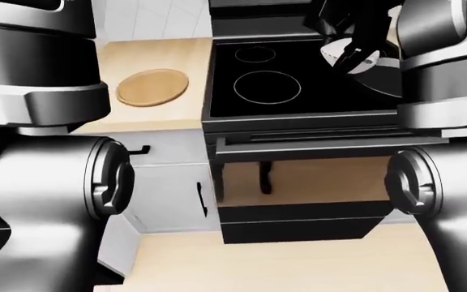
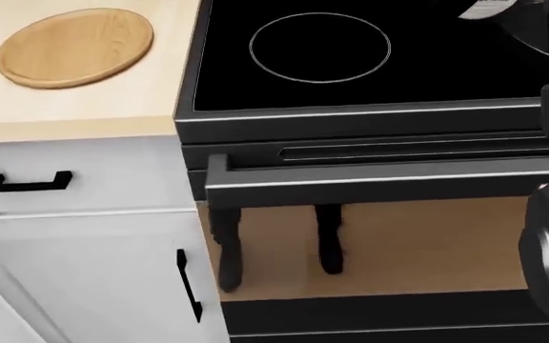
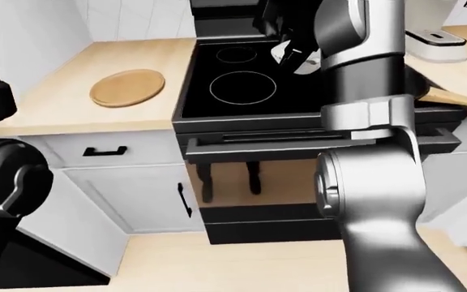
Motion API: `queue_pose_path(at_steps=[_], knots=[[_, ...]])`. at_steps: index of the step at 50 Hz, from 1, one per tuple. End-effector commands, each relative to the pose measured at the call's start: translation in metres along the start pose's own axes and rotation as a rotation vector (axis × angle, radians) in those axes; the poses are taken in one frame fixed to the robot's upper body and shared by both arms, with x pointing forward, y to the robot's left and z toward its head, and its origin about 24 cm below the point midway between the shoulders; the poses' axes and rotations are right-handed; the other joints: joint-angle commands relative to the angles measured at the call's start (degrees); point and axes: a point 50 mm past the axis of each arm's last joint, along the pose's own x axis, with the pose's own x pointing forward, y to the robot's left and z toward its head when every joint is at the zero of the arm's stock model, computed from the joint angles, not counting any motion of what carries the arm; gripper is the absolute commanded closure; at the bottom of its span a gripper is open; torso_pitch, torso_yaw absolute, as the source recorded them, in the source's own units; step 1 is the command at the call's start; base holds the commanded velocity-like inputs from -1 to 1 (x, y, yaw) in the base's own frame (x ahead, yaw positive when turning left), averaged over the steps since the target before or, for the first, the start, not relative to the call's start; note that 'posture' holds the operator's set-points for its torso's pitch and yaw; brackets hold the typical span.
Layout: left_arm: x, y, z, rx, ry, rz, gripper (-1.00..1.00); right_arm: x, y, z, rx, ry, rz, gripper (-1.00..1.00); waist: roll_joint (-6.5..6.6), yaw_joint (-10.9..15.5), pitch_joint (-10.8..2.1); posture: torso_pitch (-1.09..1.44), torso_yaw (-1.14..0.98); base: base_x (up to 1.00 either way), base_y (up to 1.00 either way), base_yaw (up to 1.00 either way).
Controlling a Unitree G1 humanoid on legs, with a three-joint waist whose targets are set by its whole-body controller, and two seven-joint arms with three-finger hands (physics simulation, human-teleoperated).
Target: Pick the scallop from the pan and place it on the plate.
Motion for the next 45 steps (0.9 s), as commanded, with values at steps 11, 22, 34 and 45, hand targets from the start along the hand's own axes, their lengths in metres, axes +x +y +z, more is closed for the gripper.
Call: queue_pose_path(at_steps=[11,22,34,45], knots=[[-0.0065,0.0075,0.0162,-0.004,-0.074,0.029,-1.0,-0.0119,-0.0106,0.0114,-0.026,-0.037,-0.061,1.0,-3.64,-0.84,-0.88,0.0,0.0,0.0,0.42,0.0],[-0.0071,0.0071,0.0174,-0.004,-0.075,0.028,-1.0,-0.0129,-0.0104,0.0115,-0.026,-0.038,-0.06,1.0,-4.75,0.49,-1.85,0.0,0.0,0.0,0.41,0.0],[-0.0062,0.0064,0.0176,0.0,-0.075,0.027,-1.0,-0.0123,-0.0116,0.0133,-0.03,-0.041,-0.057,1.0,-0.44,-0.54,-2.01,0.0,0.0,0.0,0.41,0.0],[-0.0066,0.006,0.018,0.0,-0.076,0.025,-1.0,-0.0124,-0.0116,0.0138,-0.031,-0.043,-0.059,1.0,-5.08,-0.43,-1.66,0.0,0.0,0.0,0.4,0.0]])
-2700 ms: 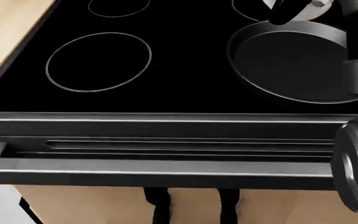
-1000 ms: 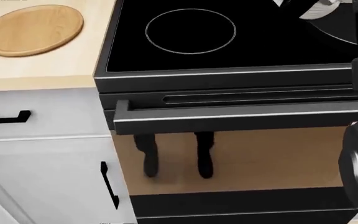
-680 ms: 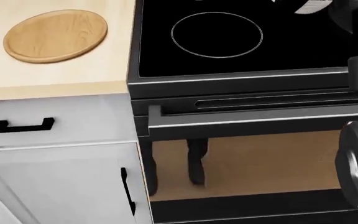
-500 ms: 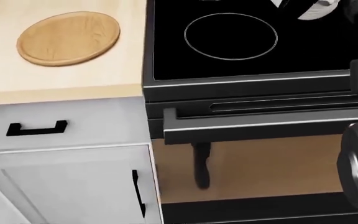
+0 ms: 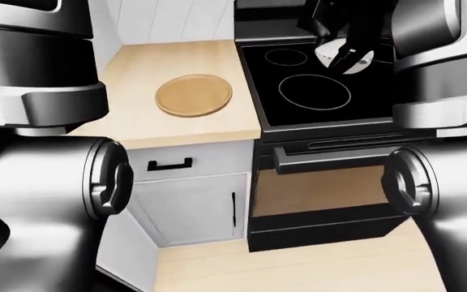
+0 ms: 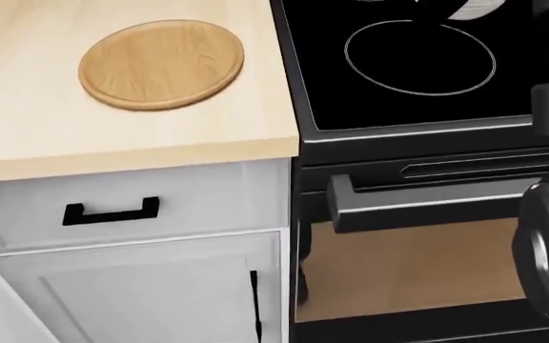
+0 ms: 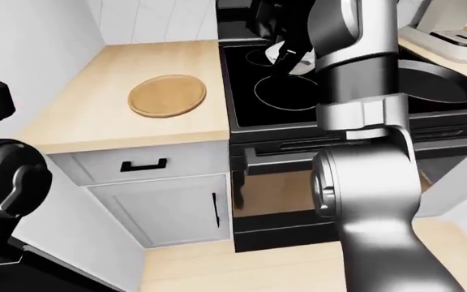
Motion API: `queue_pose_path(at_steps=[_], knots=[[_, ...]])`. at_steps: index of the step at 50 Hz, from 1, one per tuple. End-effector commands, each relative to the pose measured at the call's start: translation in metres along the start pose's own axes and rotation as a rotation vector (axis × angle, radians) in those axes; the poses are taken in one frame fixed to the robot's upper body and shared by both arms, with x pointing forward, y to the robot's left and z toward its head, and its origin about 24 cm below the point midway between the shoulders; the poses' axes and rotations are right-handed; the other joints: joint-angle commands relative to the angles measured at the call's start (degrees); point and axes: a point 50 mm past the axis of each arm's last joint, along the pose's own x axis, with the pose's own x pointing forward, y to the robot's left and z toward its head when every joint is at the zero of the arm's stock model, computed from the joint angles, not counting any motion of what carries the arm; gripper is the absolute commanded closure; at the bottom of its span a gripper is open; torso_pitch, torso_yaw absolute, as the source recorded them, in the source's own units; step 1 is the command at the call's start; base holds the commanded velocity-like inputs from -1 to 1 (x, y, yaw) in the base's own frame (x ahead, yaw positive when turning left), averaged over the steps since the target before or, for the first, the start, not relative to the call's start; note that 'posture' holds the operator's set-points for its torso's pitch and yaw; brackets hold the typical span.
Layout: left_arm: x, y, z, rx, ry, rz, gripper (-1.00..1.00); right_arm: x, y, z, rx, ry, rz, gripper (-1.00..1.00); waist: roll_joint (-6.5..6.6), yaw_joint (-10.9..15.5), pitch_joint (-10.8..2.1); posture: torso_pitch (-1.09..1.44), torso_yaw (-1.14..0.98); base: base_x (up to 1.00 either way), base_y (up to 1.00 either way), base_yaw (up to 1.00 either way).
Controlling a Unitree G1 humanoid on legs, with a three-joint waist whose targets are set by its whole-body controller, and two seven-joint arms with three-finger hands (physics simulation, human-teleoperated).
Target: Pick the scallop from the pan and place it on the plate.
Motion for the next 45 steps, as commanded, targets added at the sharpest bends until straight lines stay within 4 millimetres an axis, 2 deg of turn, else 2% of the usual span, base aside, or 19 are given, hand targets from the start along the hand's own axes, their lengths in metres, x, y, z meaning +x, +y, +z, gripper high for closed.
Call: queue_pose_path(at_steps=[1,2,4,6,10,12,14,17,21,28,30,31,32,35,36,39,40,42,45], knots=[[-0.0063,0.0027,0.0193,-0.002,-0.082,0.009,-1.0,-0.0145,-0.0138,0.0063,-0.015,-0.019,-0.077,1.0,-1.09,0.1,-1.93,0.0,0.0,0.0,0.41,0.0],[-0.0064,0.0027,0.0196,-0.002,-0.082,0.009,-1.0,-0.0144,-0.0138,0.0065,-0.015,-0.02,-0.076,1.0,0.13,0.17,-1.67,0.0,0.0,0.0,0.4,0.0],[-0.0062,0.0024,0.0191,-0.002,-0.082,0.008,-1.0,-0.0135,-0.0129,0.0067,-0.015,-0.021,-0.075,1.0,-0.75,0.54,-2.43,0.0,0.0,0.0,0.41,0.0],[-0.0061,0.0024,0.0183,-0.002,-0.081,0.008,-1.0,-0.013,-0.0122,0.0066,-0.014,-0.021,-0.073,1.0,-0.55,0.7,-2.81,0.0,0.0,0.0,0.41,0.0],[-0.0062,0.0028,0.0178,-0.002,-0.08,0.01,-1.0,-0.0135,-0.0122,0.0065,-0.015,-0.021,-0.073,1.0,1.33,1.05,-1.53,0.0,0.0,0.0,0.41,0.0],[-0.0065,0.0028,0.0182,-0.003,-0.081,0.01,-1.0,-0.0136,-0.0123,0.0064,-0.015,-0.021,-0.073,1.0,3.23,0.92,-1.43,0.0,0.0,0.0,0.4,0.0],[-0.0066,0.0024,0.0186,-0.002,-0.082,0.009,-1.0,-0.0139,-0.0126,0.0065,-0.014,-0.022,-0.073,1.0,7.42,0.53,-2.4,0.0,0.0,0.0,0.39,0.0],[-0.0064,0.0016,0.0186,-0.003,-0.082,0.007,-1.0,-0.0135,-0.0122,0.0067,-0.014,-0.023,-0.072,1.0,6.92,0.19,-1.68,0.0,0.0,0.0,0.38,0.0],[-0.0063,0.0022,0.0182,-0.003,-0.082,0.009,-1.0,-0.0135,-0.012,0.007,-0.015,-0.023,-0.072,1.0,4.35,-0.18,-1.65,0.0,0.0,0.0,0.37,0.0],[-0.0073,0.002,0.0187,-0.003,-0.082,0.008,-1.0,-0.0134,-0.0115,0.0077,-0.017,-0.025,-0.07,1.0,1.62,-0.59,-1.54,0.0,0.0,0.0,0.34,0.0],[-0.0074,0.0021,0.0188,-0.003,-0.083,0.008,-1.0,-0.0134,-0.0115,0.0078,-0.018,-0.026,-0.07,1.0,-0.03,-0.37,-1.7,0.0,0.0,0.0,0.33,0.0],[-0.0074,0.0022,0.0185,-0.002,-0.083,0.008,-1.0,-0.0133,-0.0114,0.0079,-0.018,-0.026,-0.07,1.0,-1.66,-0.19,-2.12,0.0,0.0,0.0,0.31,0.0],[-0.0071,0.0023,0.0182,-0.002,-0.082,0.009,-1.0,-0.0134,-0.0115,0.0081,-0.018,-0.027,-0.069,1.0,-0.4,-0.21,-1.82,0.0,0.0,0.0,0.31,0.0],[-0.0073,0.0019,0.0191,-0.002,-0.083,0.008,-1.0,-0.0143,-0.0127,0.0083,-0.02,-0.026,-0.072,1.0,-0.8,0.49,-2.83,0.0,0.0,0.0,0.32,0.0],[-0.0074,0.0019,0.0201,-0.002,-0.084,0.007,-1.0,-0.0143,-0.0126,0.0096,-0.001,-0.04,-0.064,1.0,-1.01,0.69,-1.31,0.0,0.0,0.0,0.0,0.0],[-0.0073,0.0014,0.0204,0.0,-0.085,0.007,-1.0,-0.0149,-0.0136,0.0097,-0.001,-0.037,-0.066,1.0,2.52,-0.05,0.09,0.0,0.0,0.0,0.0,0.0],[-0.0072,0.0015,0.0205,0.0,-0.085,0.007,-1.0,-0.0148,-0.0134,0.0097,0.002,-0.038,-0.063,1.0,4.35,-0.37,0.11,0.0,0.0,0.0,0.0,0.0],[-0.0071,0.0011,0.0211,0.0,-0.085,0.007,-1.0,-0.0146,-0.0134,0.0098,0.001,-0.037,-0.064,1.0,3.5,-0.7,0.68,0.0,0.0,0.0,0.0,0.0],[-0.0072,0.0007,0.0219,0.0,-0.086,0.006,-1.0,-0.0149,-0.0139,0.0102,-0.003,-0.036,-0.065,1.0,2.67,-0.49,0.09,0.0,0.0,0.0,0.0,0.0]])
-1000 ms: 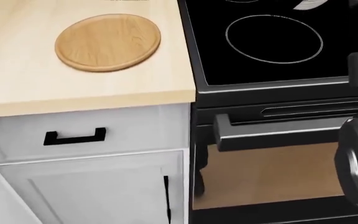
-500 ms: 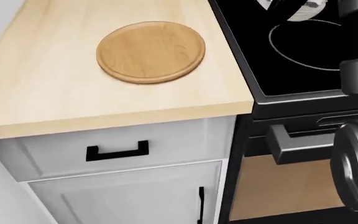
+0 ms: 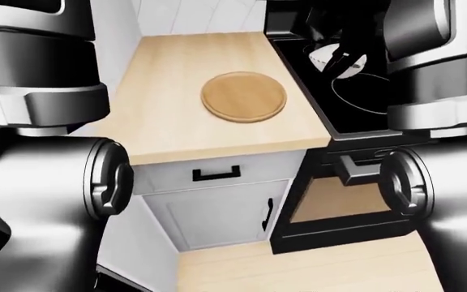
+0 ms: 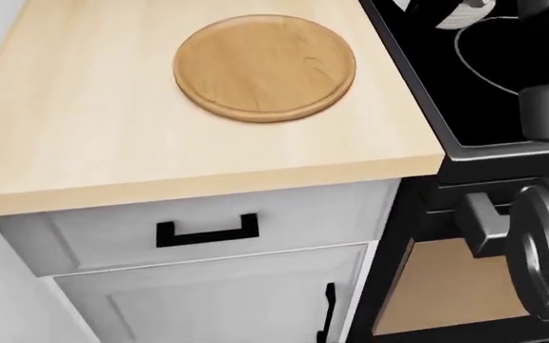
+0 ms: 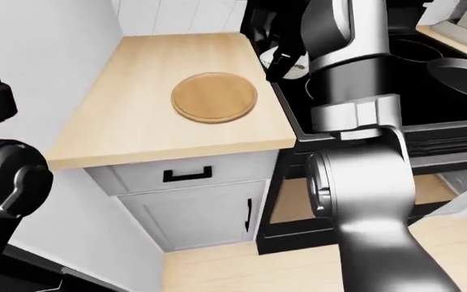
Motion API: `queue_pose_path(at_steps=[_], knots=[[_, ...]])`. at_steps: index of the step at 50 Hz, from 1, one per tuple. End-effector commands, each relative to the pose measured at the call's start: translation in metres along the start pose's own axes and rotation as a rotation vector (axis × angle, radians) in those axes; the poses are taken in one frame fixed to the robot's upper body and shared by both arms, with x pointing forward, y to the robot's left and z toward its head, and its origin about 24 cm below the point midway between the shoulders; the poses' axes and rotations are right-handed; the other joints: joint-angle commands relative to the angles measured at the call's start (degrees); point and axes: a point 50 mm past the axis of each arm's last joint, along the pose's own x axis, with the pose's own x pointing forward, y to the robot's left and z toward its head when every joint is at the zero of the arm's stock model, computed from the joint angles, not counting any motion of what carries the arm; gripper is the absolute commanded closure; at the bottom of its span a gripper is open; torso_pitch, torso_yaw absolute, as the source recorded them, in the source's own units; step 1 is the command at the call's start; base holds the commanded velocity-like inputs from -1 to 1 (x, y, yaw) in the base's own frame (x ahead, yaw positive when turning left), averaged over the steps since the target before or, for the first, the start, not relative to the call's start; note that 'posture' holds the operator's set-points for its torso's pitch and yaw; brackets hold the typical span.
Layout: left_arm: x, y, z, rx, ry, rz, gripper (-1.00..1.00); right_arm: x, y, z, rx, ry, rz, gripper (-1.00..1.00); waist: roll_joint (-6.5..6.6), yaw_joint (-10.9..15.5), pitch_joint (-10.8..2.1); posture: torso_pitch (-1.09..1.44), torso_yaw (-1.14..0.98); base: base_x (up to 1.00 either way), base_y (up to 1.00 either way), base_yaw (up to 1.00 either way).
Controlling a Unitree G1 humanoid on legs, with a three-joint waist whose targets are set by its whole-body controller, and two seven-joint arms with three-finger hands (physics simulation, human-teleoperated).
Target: Pick the scallop from the pan and place it on the plate.
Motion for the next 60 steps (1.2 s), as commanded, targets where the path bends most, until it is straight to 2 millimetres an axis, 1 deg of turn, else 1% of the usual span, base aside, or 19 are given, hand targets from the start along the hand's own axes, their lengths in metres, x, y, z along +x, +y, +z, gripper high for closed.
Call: queue_pose_path(at_steps=[1,16,17,22,25,28,31,33,34,37,41,44,45,47,54,56,57,58,60], knots=[[-0.0098,0.0007,0.0269,0.0,-0.114,0.003,-1.0,-0.0207,-0.0186,0.0067,-0.016,-0.023,-0.106,1.0,0.54,-0.4,-2.58,0.0,0.0,0.0,0.0,0.0],[-0.0097,0.0007,0.0252,-0.001,-0.113,0.004,-1.0,-0.0208,-0.0177,0.0051,-0.026,-0.012,-0.109,1.0,0.35,-0.08,-2.58,0.0,0.0,0.0,0.0,0.0],[-0.01,0.001,0.0256,-0.001,-0.113,0.004,-1.0,-0.021,-0.0176,0.0053,-0.026,-0.013,-0.108,1.0,0.58,0.02,-4.32,0.0,0.0,0.07,0.0,0.0],[-0.0098,0.001,0.0254,-0.002,-0.113,0.004,-1.0,-0.021,-0.018,0.0063,-0.03,-0.013,-0.108,1.0,1.36,0.37,-3.36,0.0,0.0,0.16,0.0,0.0],[-0.01,0.0014,0.0255,-0.003,-0.114,0.005,-1.0,-0.021,-0.0183,0.0064,-0.03,-0.013,-0.108,1.0,2.53,0.25,-3.35,0.0,0.0,0.18,0.0,0.0],[-0.0104,0.0018,0.0258,-0.004,-0.114,0.006,-1.0,-0.0209,-0.0179,0.0069,-0.03,-0.014,-0.106,1.0,2.7,0.12,-4.07,0.0,0.0,0.18,0.0,0.0],[-0.0105,0.0019,0.0258,-0.004,-0.114,0.005,-1.0,-0.0209,-0.0177,0.0069,-0.03,-0.014,-0.106,1.0,1.62,0.57,-3.56,0.0,0.0,0.18,0.0,0.0],[-0.0106,0.0019,0.026,-0.004,-0.114,0.005,-1.0,-0.0215,-0.0181,0.0072,-0.03,-0.014,-0.106,1.0,-0.79,0.39,-3.05,0.0,0.0,0.18,0.0,0.0],[-0.0106,0.0016,0.0256,-0.004,-0.114,0.005,-1.0,-0.0214,-0.0181,0.0072,-0.03,-0.015,-0.105,1.0,-1.23,0.74,-2.96,0.0,0.0,0.18,0.0,0.0],[-0.0106,0.0013,0.025,-0.004,-0.113,0.005,-1.0,-0.0208,-0.0176,0.0066,-0.03,-0.014,-0.104,1.0,-0.97,1.07,-3.71,0.0,0.0,0.18,0.0,0.0],[-0.0106,0.0014,0.0256,-0.003,-0.113,0.005,-1.0,-0.0202,-0.0181,0.0084,-0.032,-0.018,-0.102,1.0,1.12,0.79,-3.67,0.0,0.0,0.19,0.0,0.0],[-0.0098,0.0015,0.0238,-0.002,-0.11,0.005,-1.0,-0.0193,-0.0178,0.0085,-0.034,-0.019,-0.1,1.0,4.67,0.17,-3.86,0.0,0.0,0.18,0.0,0.0],[-0.0098,0.0018,0.024,-0.001,-0.111,0.005,-1.0,-0.0194,-0.0179,0.0086,-0.033,-0.019,-0.1,1.0,2.81,0.52,-3.96,0.0,0.0,0.19,0.0,0.0],[-0.0101,0.0025,0.0258,-0.003,-0.113,0.007,-1.0,-0.0201,-0.0186,0.0096,-0.034,-0.02,-0.101,1.0,5.11,0.03,-3.57,0.0,0.0,0.19,0.0,0.0],[-0.0101,0.0019,0.0272,-0.002,-0.116,0.006,-1.0,-0.0202,-0.0185,0.0101,-0.036,-0.022,-0.098,1.0,1.86,0.32,-3.2,0.0,0.0,0.18,0.0,0.0],[-0.0102,0.0019,0.0272,-0.002,-0.116,0.006,-1.0,-0.0201,-0.0186,0.0101,-0.036,-0.023,-0.099,1.0,0.12,0.66,-3.42,0.0,0.0,0.18,0.0,0.0],[-0.0101,0.0018,0.0268,-0.002,-0.115,0.006,-1.0,-0.0202,-0.0184,0.0102,-0.032,-0.025,-0.094,1.0,-1.62,0.87,-2.23,0.0,0.0,0.0,0.0,0.0],[-0.0102,0.0018,0.0266,-0.002,-0.115,0.006,-1.0,-0.0204,-0.0182,0.0102,-0.03,-0.026,-0.093,1.0,-2.68,0.63,-3.1,0.0,0.0,0.0,0.0,0.0],[-0.0104,0.0021,0.0267,-0.002,-0.115,0.007,-1.0,-0.0209,-0.0182,0.0107,-0.031,-0.027,-0.093,1.0,-1.44,0.83,-2.35,0.0,0.0,0.0,0.0,0.0]])
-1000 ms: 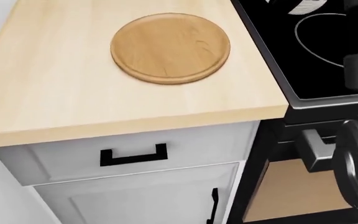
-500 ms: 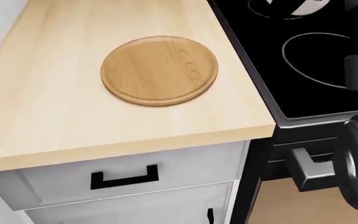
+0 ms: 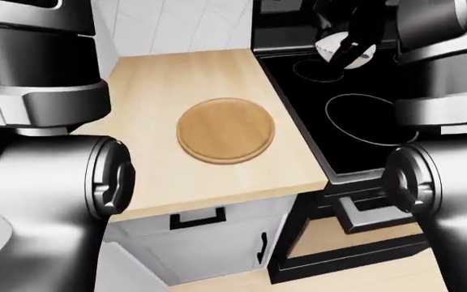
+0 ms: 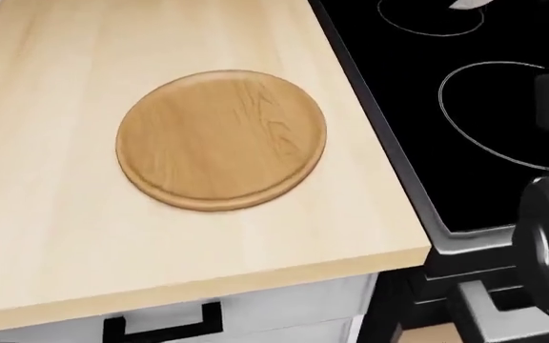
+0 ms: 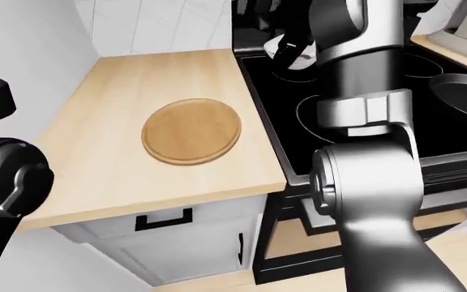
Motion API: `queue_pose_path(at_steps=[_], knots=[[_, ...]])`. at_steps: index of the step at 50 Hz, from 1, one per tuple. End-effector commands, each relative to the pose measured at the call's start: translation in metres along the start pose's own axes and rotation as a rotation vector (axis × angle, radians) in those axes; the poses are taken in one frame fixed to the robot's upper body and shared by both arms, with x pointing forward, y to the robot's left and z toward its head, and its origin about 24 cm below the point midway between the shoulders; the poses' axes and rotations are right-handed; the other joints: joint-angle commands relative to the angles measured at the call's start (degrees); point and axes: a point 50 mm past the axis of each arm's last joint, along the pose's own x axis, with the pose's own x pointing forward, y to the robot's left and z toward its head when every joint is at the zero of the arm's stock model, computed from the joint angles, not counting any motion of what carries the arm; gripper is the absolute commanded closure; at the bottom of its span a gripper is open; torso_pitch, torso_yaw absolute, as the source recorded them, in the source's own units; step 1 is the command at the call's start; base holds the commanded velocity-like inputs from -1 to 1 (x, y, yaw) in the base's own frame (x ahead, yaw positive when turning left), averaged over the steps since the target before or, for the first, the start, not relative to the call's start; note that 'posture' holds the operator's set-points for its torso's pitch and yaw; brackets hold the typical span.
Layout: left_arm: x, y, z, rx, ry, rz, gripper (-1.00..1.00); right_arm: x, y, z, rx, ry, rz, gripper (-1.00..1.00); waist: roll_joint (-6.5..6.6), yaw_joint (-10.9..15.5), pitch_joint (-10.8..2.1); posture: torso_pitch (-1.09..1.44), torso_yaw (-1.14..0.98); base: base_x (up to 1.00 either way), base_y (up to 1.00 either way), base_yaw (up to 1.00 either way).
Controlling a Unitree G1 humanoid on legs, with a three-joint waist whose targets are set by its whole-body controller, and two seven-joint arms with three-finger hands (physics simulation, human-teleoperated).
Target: Pick the scallop from the pan and place it on the plate.
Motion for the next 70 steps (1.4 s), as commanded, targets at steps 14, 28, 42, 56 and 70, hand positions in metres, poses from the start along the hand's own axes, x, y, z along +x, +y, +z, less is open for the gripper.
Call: queue_pose_path(at_steps=[14,28,42,56,70], knots=[[-0.003,0.019,0.013,0.005,-0.047,0.043,-1.0,-0.015,-0.023,0.03,-0.05,-0.077,-0.068,1.0,1.83,-1.33,-1.49,0.0,0.0,0.0,0.0,0.0],[-0.001,0.025,0.008,0.005,-0.04,0.058,-1.0,-0.017,-0.025,0.07,-0.12,-0.167,-0.063,1.0,2.25,-1.52,-1.1,0.0,0.0,0.0,0.0,0.0],[-0.002,0.023,0.013,0.004,-0.045,0.056,-1.0,-0.012,-0.003,0.103,-0.174,-0.258,-0.041,1.0,2.61,-1.62,-0.72,0.0,0.0,0.0,0.0,0.0],[-0.001,0.025,0.005,-0.002,-0.035,0.056,-1.0,0.007,0.019,0.119,-0.159,-0.289,0.001,1.0,3.04,-1.47,-1.24,0.0,0.0,0.0,0.0,0.0],[-0.001,0.028,0.006,-0.001,-0.033,0.062,-1.0,0.013,0.036,0.12,-0.17,-0.297,0.031,1.0,3.05,-1.26,-1.61,0.0,0.0,0.0,0.0,0.0]])
